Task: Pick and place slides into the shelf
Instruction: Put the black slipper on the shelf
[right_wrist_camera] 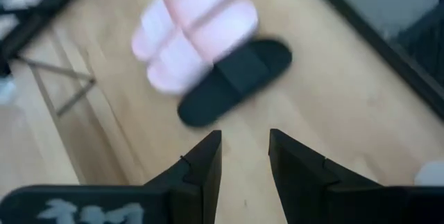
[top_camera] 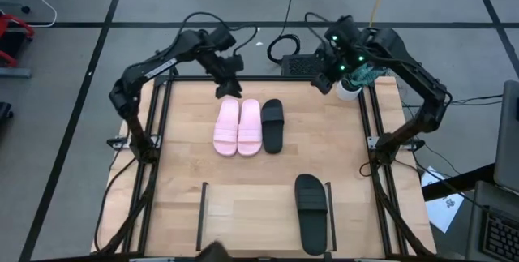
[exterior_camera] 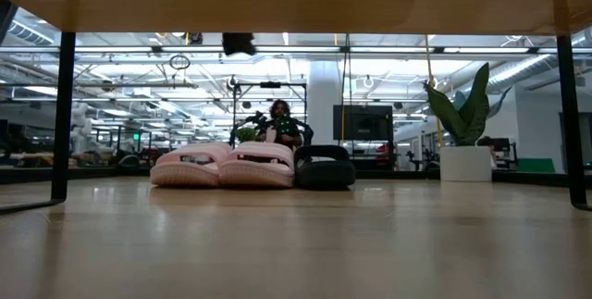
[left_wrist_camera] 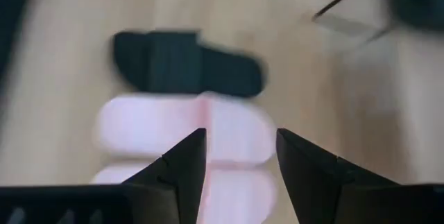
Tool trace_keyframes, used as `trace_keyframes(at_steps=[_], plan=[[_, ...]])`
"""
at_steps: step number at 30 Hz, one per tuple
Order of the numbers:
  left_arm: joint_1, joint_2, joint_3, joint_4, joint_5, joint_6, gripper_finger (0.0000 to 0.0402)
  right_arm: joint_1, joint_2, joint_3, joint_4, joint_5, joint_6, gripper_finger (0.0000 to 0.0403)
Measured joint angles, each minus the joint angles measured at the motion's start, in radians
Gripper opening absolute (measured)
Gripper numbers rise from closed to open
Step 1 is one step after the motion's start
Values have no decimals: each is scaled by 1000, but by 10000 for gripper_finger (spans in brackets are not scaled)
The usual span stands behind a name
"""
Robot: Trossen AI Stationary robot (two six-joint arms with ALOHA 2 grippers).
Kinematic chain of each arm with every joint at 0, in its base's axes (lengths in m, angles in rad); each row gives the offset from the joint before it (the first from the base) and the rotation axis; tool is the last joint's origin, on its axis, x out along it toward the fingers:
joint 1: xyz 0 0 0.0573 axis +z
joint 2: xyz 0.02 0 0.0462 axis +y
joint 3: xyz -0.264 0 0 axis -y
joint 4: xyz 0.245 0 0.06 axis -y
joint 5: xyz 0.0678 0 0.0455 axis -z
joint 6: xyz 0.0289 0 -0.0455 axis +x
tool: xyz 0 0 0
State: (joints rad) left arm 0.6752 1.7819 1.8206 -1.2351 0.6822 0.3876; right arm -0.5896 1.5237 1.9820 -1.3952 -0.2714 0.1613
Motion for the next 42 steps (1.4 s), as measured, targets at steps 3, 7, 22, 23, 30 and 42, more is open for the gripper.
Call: trace_keyframes(at_steps=[3, 7, 22, 23, 30, 42], plan=[[41, 78, 0, 35, 142, -72, 175, 0, -21, 0, 82, -3, 22, 110], [76, 185, -2, 79, 361, -201, 175, 0, -35, 0, 150, -17, 37, 110], [77, 238, 19, 1500, 688, -1312, 175, -25, -41, 0, 156, -18, 62, 110], [102, 237, 20, 1657, 661, -1400, 175, -25, -42, 0, 154, -18, 62, 109], [299, 234, 21, 1920, 494, -1572, 175, -25, -44, 0, 149, -21, 56, 110], [489, 232, 20, 1492, 636, -1095, 174, -83, -45, 0, 149, -17, 10, 110]])
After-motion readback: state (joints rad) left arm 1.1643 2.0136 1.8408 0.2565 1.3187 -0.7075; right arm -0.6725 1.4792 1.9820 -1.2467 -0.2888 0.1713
